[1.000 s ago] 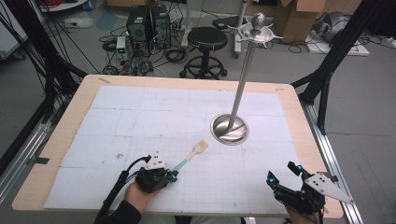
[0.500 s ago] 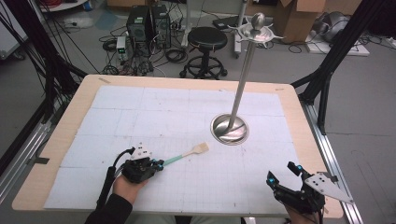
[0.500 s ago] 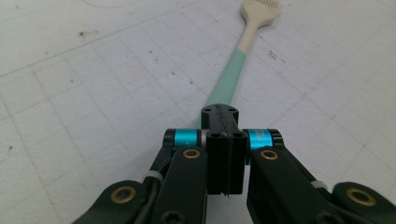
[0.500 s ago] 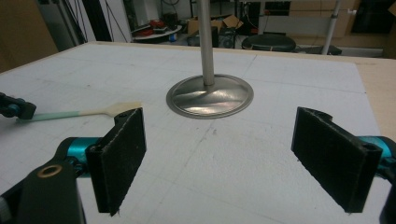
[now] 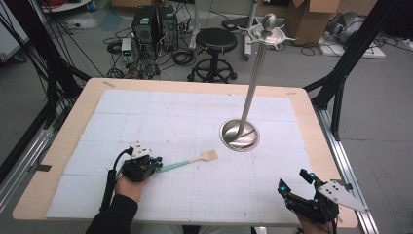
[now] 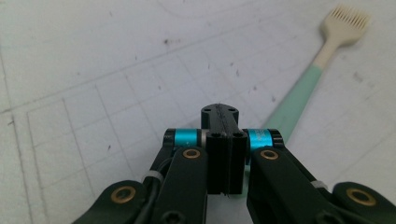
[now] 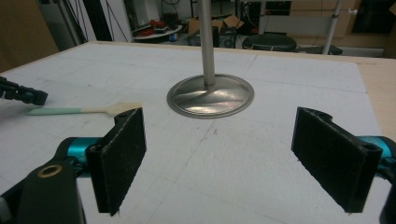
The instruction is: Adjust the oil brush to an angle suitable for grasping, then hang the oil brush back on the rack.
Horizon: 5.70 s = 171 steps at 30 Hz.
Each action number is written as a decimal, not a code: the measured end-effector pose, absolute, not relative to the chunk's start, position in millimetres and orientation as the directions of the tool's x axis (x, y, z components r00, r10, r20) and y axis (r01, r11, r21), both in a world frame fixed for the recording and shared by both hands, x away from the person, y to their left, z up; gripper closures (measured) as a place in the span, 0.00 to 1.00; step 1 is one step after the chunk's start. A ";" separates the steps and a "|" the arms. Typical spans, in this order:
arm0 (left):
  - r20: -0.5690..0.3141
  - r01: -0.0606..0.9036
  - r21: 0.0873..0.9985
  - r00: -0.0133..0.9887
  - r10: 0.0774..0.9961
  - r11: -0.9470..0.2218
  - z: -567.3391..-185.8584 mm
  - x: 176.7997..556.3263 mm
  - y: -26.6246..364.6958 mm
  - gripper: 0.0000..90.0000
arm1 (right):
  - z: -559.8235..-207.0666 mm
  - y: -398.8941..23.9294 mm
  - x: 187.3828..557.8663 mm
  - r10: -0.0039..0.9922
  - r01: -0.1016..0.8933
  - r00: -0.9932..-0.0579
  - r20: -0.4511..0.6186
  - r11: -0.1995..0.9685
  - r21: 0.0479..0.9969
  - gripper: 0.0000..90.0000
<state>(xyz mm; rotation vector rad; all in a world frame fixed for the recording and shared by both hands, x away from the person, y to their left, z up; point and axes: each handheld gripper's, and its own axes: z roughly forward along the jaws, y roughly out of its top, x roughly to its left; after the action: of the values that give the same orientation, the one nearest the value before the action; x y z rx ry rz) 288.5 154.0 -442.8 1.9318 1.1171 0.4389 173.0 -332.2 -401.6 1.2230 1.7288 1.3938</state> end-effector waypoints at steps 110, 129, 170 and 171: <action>-0.248 0.327 0.940 0.469 0.847 0.094 -409.7 231.6 298.1 0.60 | -447.1 -86.0 292.3 0.551 0.404 -0.833 0.057 0.534 0.743 0.99; -0.270 0.324 0.939 0.502 0.821 0.111 -410.5 233.6 296.0 0.45 | -419.9 -141.7 285.7 0.668 0.402 -0.743 0.037 0.402 0.823 0.78; -0.264 0.295 0.950 0.579 0.772 0.104 -409.6 230.2 279.7 0.27 | -396.3 -237.4 232.4 0.762 0.284 -0.648 0.009 0.230 0.931 0.19; -0.264 0.295 0.950 0.580 0.771 0.103 -409.7 230.3 279.7 0.27 | -397.1 -235.0 233.7 0.757 0.283 -0.653 0.005 0.238 0.929 0.20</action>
<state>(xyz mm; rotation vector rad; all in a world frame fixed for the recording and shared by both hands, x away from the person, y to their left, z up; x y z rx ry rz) 230.3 279.7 -409.7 1.4773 0.9573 0.4451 233.7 -235.0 -397.1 0.9512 2.0662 1.4049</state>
